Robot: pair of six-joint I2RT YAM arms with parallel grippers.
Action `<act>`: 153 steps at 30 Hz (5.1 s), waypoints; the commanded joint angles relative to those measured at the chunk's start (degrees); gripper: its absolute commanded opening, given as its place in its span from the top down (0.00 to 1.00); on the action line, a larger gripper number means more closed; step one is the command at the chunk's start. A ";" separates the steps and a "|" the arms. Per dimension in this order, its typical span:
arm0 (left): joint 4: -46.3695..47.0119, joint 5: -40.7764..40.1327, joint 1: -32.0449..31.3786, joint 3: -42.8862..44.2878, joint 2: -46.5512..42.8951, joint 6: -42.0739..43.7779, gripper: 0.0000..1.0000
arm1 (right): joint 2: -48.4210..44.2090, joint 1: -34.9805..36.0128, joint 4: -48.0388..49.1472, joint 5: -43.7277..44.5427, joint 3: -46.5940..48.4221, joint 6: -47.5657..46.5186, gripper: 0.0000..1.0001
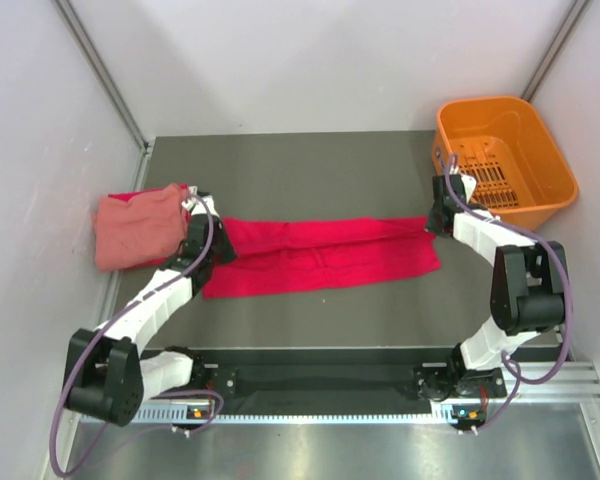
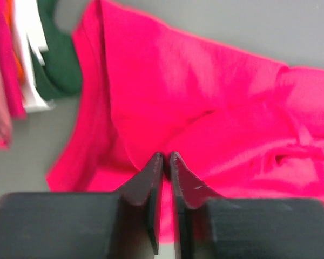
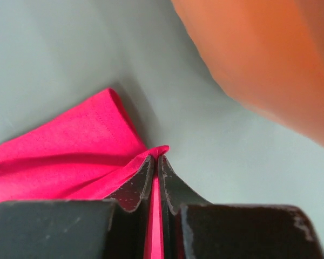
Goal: Fold and stack the t-shirts
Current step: Fold the tshirt
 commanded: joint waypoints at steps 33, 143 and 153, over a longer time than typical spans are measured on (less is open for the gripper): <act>-5.72 3.59 2.90 23.27 27.89 -5.22 0.40 | 10.10 9.43 0.97 1.29 9.43 -3.16 0.53; -6.44 21.60 6.33 28.12 35.02 -1.70 0.94 | 34.19 25.07 0.01 -42.05 49.59 10.20 0.51; -2.22 22.57 6.33 19.25 28.87 -0.30 0.81 | 40.95 28.23 -4.47 -40.20 57.42 11.08 0.52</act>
